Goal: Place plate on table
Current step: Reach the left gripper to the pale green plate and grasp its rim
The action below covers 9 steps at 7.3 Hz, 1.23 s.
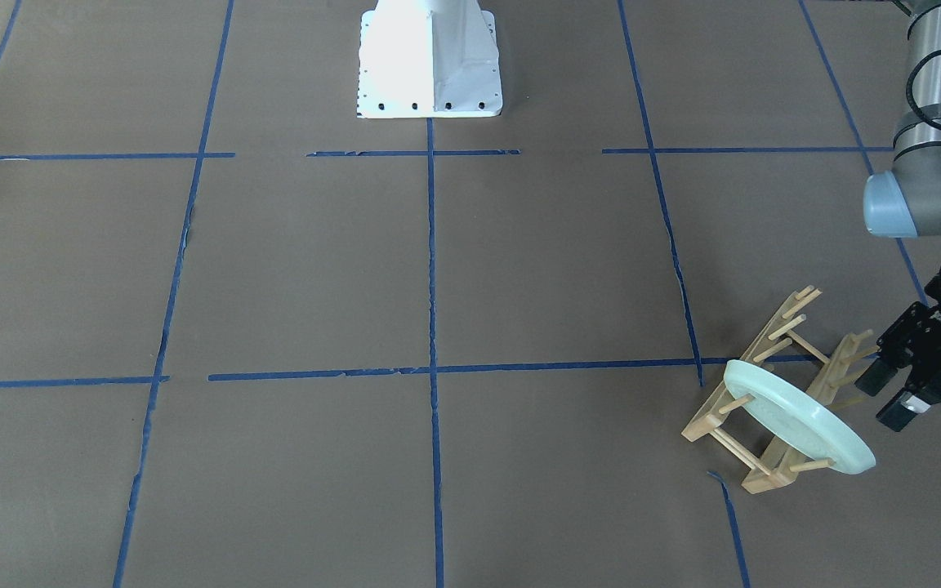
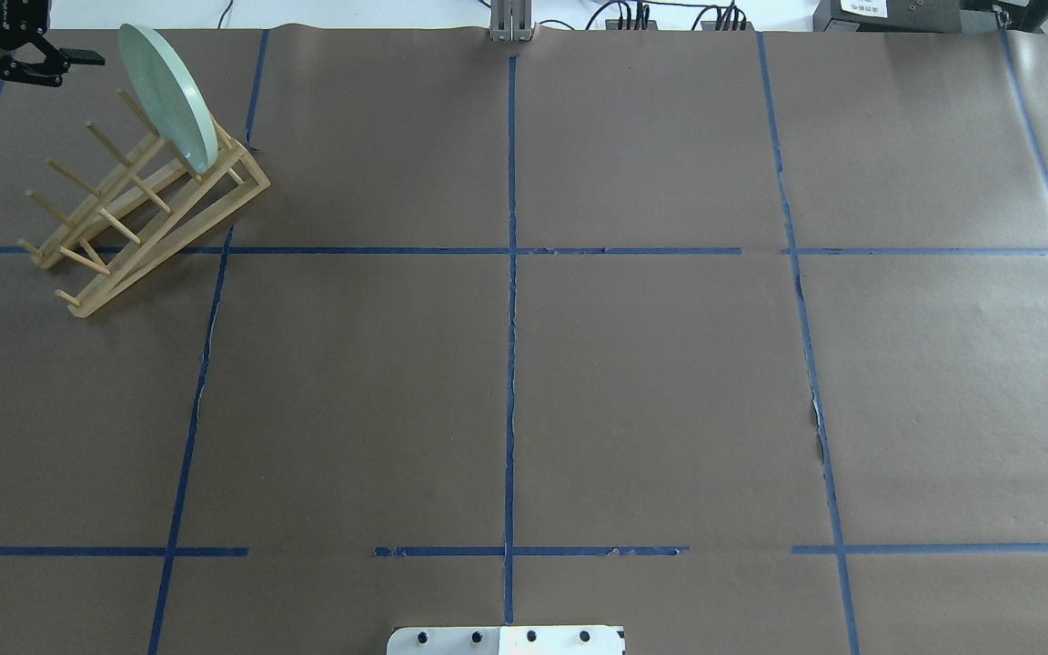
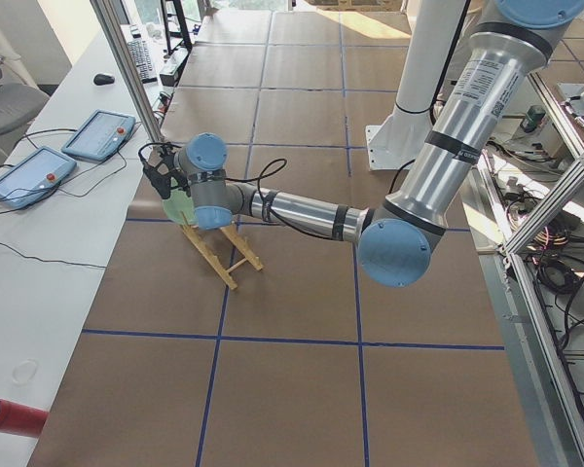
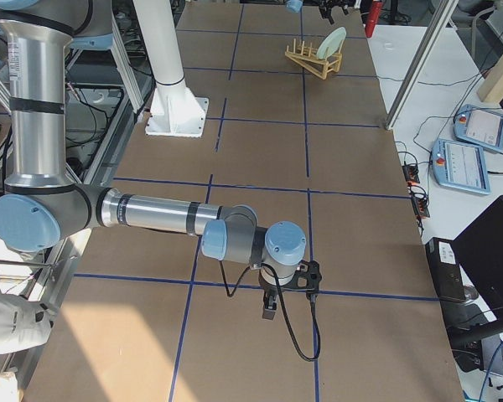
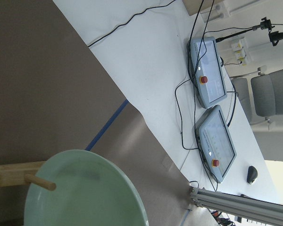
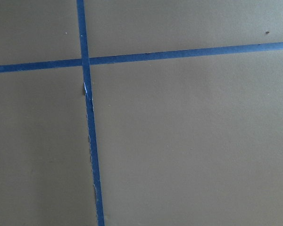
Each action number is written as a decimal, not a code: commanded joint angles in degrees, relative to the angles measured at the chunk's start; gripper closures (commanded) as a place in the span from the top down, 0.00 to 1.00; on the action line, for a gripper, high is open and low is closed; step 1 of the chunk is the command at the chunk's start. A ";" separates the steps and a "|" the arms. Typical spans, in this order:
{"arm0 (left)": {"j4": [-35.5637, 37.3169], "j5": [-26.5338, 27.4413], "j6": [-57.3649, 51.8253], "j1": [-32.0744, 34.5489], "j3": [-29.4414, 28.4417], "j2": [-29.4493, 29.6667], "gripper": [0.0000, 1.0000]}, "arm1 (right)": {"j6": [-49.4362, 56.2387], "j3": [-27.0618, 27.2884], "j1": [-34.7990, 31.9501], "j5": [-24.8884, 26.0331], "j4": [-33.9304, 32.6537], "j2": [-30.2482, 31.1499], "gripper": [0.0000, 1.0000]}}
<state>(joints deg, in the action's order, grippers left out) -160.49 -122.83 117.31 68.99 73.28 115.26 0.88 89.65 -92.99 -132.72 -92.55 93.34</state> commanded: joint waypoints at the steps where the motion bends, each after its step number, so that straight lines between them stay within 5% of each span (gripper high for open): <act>1: -0.35 0.83 0.81 -1.23 -2.09 0.84 0.93 | 0.00 0.00 0.00 0.00 0.00 0.00 1.00; 2: -0.26 0.83 0.81 -1.23 -2.35 1.19 0.86 | 0.00 0.00 0.00 0.00 0.00 0.00 1.00; 4: -0.26 0.83 0.81 -1.32 -3.50 2.33 0.52 | 0.00 0.00 0.00 0.00 0.00 0.00 1.00; 6: -0.26 0.83 0.81 -1.32 -3.50 2.60 0.47 | 0.00 0.00 0.00 0.00 0.00 0.00 1.00; 7: -0.26 0.75 0.81 -1.32 -3.50 2.60 0.36 | 0.00 0.00 0.00 0.00 0.00 0.00 1.00; 8: -0.26 0.75 0.81 -1.32 -3.41 2.60 0.08 | 0.00 0.00 0.00 0.00 0.00 0.00 1.00; 9: -0.26 0.66 0.81 -1.23 -2.98 2.60 0.00 | 0.00 0.00 0.00 0.00 0.00 0.00 1.00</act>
<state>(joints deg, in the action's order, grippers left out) -160.75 -122.09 118.12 67.68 69.95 117.85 0.88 89.65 -92.99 -132.71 -92.55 93.34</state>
